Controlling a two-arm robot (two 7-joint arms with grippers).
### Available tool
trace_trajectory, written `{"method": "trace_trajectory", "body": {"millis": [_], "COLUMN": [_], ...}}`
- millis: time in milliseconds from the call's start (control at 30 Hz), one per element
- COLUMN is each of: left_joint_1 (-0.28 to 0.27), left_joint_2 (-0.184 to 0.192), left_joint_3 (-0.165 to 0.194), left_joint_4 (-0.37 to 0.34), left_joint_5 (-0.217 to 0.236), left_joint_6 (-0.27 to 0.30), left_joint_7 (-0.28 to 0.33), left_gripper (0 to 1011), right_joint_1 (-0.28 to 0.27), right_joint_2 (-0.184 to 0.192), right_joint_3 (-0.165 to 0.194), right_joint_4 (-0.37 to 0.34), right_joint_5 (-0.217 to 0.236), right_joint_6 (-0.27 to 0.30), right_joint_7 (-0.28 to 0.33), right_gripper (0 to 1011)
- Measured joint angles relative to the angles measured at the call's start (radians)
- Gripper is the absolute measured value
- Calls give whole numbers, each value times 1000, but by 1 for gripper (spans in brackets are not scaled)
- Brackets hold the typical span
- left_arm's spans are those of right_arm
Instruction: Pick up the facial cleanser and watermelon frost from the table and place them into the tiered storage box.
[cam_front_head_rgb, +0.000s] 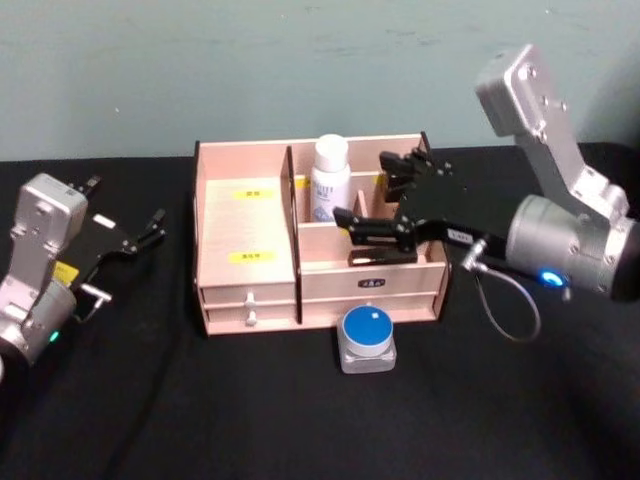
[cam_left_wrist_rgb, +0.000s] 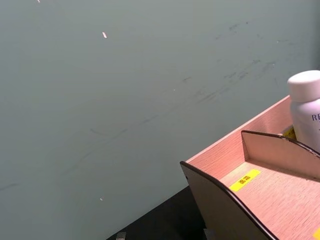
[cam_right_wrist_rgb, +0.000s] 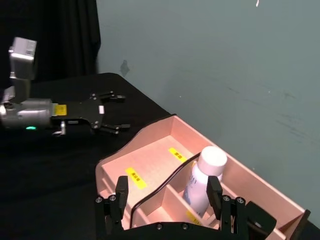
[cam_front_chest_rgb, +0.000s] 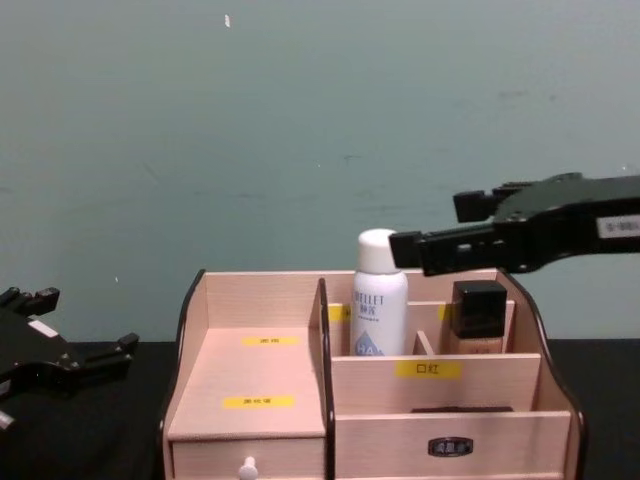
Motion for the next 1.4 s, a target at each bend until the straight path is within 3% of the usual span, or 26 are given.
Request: {"method": "trace_trajectory", "body": {"millis": [300, 667, 867, 1033, 1400], "left_joint_1": [0, 0, 0, 0, 0], "left_joint_2": [0, 0, 0, 0, 0], "left_joint_3": [0, 0, 0, 0, 0], "left_joint_4": [0, 0, 0, 0, 0], "left_joint_5": [0, 0, 0, 0, 0], "left_joint_6": [0, 0, 0, 0, 0], "left_joint_7": [0, 0, 0, 0, 0], "left_gripper": [1001, 1001, 1001, 1001, 1001], "right_joint_1": [-113, -243, -286, -305, -307], "right_joint_2": [58, 104, 107, 102, 54], "right_joint_3": [35, 62, 62, 42, -3], "right_joint_4": [-103, -176, -192, -203, -171], "right_joint_5": [28, 31, 11, -25, -90], "right_joint_6": [7, 41, 85, 139, 207], "right_joint_7": [-42, -100, -130, -150, -184], "right_gripper": [1000, 1000, 1000, 1000, 1000]}}
